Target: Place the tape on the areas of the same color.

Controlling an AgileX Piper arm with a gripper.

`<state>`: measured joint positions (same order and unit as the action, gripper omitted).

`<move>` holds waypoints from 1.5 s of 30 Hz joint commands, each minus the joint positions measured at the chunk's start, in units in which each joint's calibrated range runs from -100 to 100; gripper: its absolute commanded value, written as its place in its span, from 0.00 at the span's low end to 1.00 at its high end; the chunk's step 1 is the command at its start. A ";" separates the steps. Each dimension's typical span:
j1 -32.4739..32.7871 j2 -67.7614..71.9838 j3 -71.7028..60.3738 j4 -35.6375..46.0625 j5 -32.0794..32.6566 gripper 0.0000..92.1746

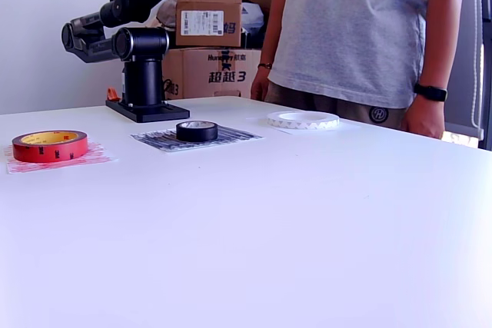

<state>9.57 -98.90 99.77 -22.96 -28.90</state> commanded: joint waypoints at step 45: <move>-0.64 -0.07 -0.31 25.46 0.59 0.00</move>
<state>8.91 -98.90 99.77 -18.35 -28.01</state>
